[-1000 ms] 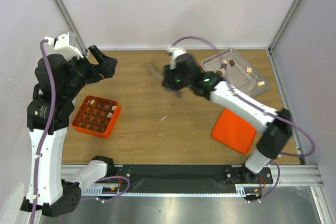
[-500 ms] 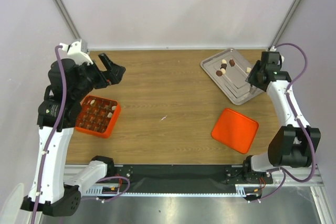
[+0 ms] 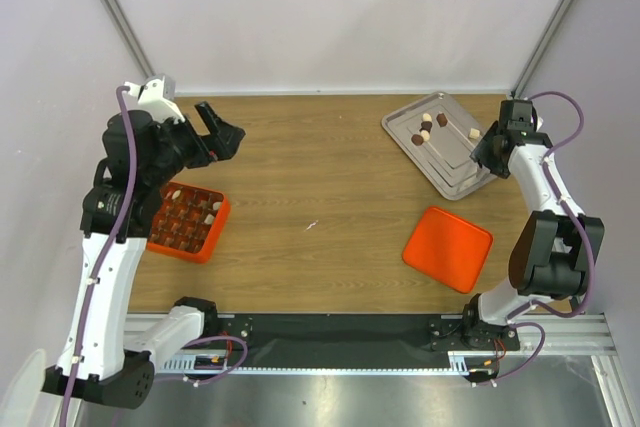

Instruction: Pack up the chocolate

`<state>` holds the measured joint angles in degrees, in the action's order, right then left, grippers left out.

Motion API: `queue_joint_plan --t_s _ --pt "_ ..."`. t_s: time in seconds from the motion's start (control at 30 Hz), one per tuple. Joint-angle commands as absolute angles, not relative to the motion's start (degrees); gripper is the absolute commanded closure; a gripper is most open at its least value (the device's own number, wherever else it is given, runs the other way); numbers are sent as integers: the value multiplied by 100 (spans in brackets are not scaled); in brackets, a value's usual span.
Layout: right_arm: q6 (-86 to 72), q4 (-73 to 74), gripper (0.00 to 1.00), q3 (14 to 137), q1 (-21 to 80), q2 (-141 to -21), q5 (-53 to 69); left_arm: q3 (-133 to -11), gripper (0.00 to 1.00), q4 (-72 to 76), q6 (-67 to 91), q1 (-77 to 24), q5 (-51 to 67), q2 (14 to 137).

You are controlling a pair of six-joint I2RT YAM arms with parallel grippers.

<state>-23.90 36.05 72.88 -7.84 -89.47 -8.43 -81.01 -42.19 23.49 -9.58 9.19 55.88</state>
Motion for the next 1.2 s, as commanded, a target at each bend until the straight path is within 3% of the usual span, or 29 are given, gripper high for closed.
queue_joint_plan --t_s 0.0,0.9,0.97,1.17 --pt "-2619 3428 45 7400 -826 -8851 -1107 -8051 0 -3955 2355 -923 949 5625" --pt "-2883 3094 49 7391 -967 -9571 -826 -8051 0 -3894 2224 -923 721 5757" --pt "-2874 3102 51 7409 -967 -9615 -835 -8059 0 -3894 2224 -923 703 5766" --pt "-2804 3146 69 7444 -967 -9624 -765 -8112 0 -3902 2259 -923 721 5792"
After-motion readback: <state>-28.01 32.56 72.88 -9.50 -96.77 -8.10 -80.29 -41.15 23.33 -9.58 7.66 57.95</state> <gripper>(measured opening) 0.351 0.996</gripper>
